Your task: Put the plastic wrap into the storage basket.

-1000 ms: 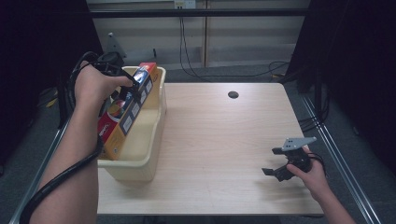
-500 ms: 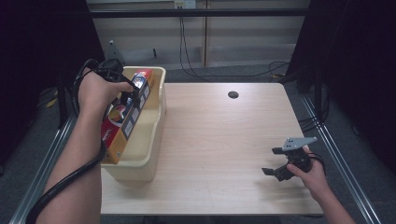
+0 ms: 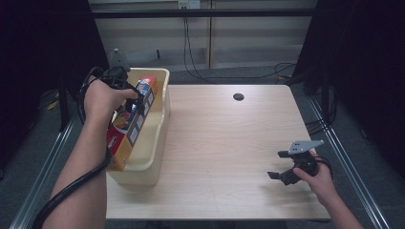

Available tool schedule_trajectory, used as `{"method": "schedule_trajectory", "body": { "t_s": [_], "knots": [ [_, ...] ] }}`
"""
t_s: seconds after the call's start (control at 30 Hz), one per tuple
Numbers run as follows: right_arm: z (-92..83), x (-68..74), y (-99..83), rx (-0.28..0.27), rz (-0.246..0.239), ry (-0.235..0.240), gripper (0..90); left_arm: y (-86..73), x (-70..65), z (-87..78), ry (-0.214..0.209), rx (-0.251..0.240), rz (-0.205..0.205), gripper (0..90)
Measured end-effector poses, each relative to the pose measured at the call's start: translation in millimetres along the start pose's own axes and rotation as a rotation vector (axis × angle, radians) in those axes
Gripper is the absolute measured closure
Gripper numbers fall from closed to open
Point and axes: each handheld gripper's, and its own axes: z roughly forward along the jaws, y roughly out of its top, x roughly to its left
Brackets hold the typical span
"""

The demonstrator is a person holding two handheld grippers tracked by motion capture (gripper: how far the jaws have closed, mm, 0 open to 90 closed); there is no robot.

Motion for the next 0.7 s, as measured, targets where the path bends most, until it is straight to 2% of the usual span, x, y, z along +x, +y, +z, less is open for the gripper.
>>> {"method": "schedule_trajectory", "body": {
  "t_s": [0.37, 0.5, 0.7],
  "knots": [
    [1.7, 0.9, 0.7, -0.001, 0.000, 0.007, 3.3, -1.4, -0.3, 11.5, 0.005, 0.013, -0.004, 40.3],
    [3.1, 1.8, 1.3, 0.006, -0.005, 0.012, 3.3, -2.0, 2.0, 17.5, -0.011, 0.017, -0.024, 40.2],
    [4.6, 2.7, 2.2, 0.007, -0.011, 0.013, 3.3, -3.5, 3.6, 25.9, -0.004, 0.035, -0.025, 40.2]
  ]
}}
